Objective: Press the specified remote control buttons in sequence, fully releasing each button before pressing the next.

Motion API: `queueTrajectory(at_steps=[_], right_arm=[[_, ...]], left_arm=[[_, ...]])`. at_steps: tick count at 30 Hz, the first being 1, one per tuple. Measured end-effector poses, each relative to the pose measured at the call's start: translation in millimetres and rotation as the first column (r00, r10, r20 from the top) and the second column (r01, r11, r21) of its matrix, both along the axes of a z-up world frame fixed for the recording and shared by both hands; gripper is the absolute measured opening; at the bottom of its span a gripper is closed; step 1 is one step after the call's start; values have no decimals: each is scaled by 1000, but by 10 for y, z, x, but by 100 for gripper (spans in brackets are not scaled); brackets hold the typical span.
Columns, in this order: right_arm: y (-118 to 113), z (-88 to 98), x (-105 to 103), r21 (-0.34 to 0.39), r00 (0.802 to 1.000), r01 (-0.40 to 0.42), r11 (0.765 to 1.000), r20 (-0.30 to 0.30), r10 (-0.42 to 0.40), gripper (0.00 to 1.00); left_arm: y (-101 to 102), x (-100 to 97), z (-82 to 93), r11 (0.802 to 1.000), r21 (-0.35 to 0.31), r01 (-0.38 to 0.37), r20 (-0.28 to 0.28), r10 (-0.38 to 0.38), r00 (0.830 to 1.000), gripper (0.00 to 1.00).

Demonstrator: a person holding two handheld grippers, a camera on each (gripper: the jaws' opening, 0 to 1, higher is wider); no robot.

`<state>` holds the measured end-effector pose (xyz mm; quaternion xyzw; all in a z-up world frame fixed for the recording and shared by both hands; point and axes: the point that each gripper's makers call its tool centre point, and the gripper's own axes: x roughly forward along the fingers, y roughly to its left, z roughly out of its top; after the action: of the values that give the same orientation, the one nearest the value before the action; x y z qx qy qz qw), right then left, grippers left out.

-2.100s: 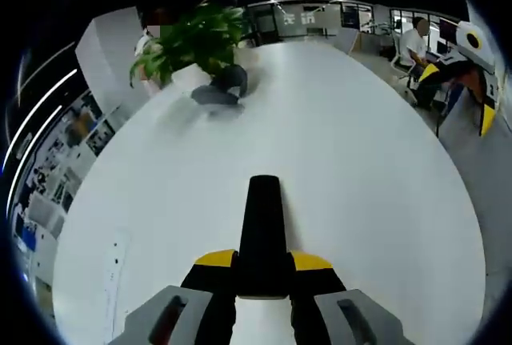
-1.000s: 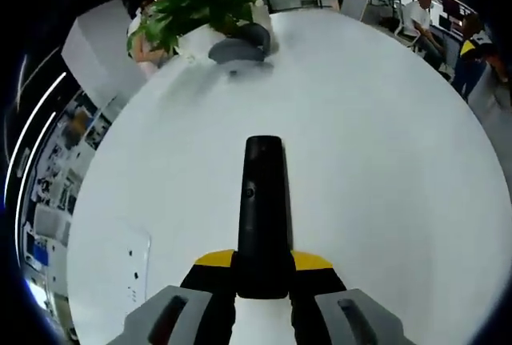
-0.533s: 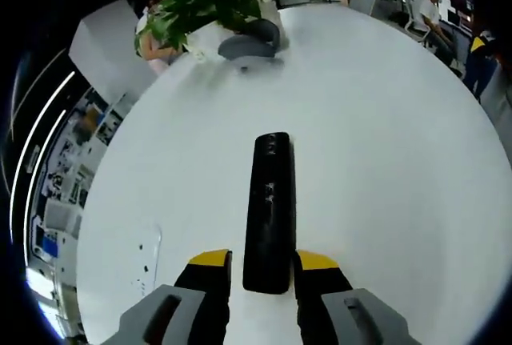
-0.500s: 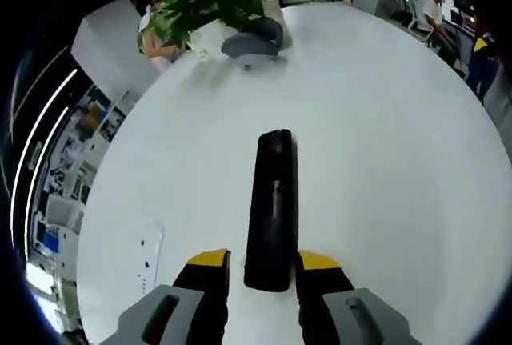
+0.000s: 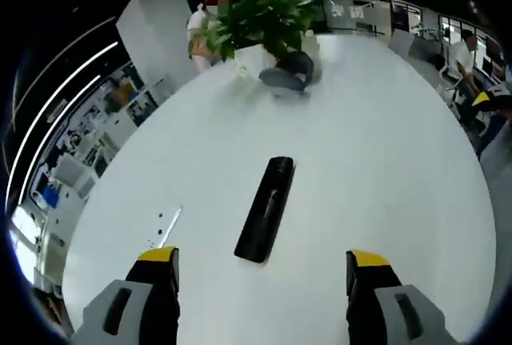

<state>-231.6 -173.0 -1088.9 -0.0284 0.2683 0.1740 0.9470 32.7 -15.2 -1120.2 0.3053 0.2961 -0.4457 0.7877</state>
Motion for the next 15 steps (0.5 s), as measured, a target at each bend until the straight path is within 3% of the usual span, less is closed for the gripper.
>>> queueTrajectory(at_steps=[2, 9, 12, 15], right_arm=[[3, 5, 1, 2, 1000, 0, 1000, 3, 0, 76], [3, 43, 8, 15, 1000, 4, 1000, 18, -5, 76], [-9, 54, 16, 18, 1000, 11, 1000, 24, -11, 77], [-16, 63, 20, 16, 999, 13, 1000, 29, -14, 77]], left_arm=[[4, -175, 69, 998, -54, -42, -38, 40, 998, 93], [97, -599, 256, 982, -154, -108, 5, 110, 994, 95], [108, -759, 387, 959, -229, -168, 9, 175, 984, 95], [114, -950, 496, 947, -254, -196, 40, 213, 976, 94]])
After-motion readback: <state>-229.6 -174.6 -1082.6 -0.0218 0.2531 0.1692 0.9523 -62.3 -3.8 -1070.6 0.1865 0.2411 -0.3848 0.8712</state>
